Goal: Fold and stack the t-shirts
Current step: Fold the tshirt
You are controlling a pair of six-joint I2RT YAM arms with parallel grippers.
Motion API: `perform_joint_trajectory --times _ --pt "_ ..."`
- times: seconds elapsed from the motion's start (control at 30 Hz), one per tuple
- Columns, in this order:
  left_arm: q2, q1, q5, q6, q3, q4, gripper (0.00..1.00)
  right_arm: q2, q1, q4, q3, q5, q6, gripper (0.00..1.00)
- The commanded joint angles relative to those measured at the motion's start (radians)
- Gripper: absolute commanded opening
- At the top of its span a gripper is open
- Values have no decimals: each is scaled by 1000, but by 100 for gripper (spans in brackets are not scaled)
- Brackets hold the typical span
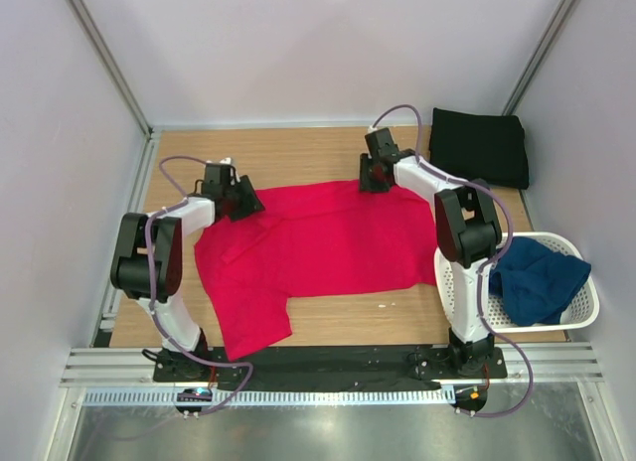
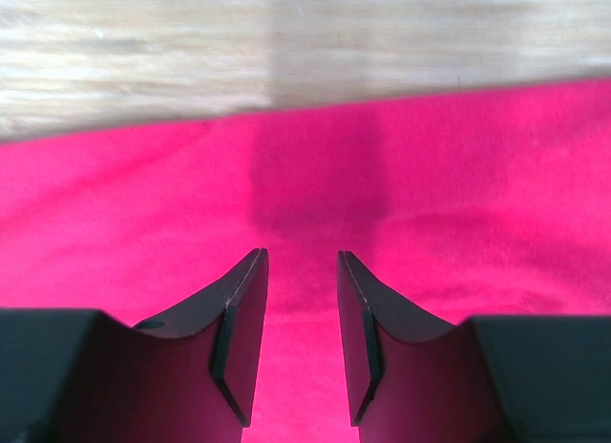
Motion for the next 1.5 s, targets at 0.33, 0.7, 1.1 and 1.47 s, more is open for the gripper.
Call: perform_joint_trajectory --times 0.33,0.7,1.1,1.47 --pt "-23 -12 281 21 -61 110 52 -90 5 13 -64 29 3 41" --pt "-207 -110 166 -71 -207 31 51 -94 5 13 -91 47 5 41" --pt "-307 -268 7 -145 -202 -92 51 -97 5 12 -107 50 8 41" --pt "-344 -32 -181 -7 -13 -289 62 -131 23 4 -131 21 -12 54"
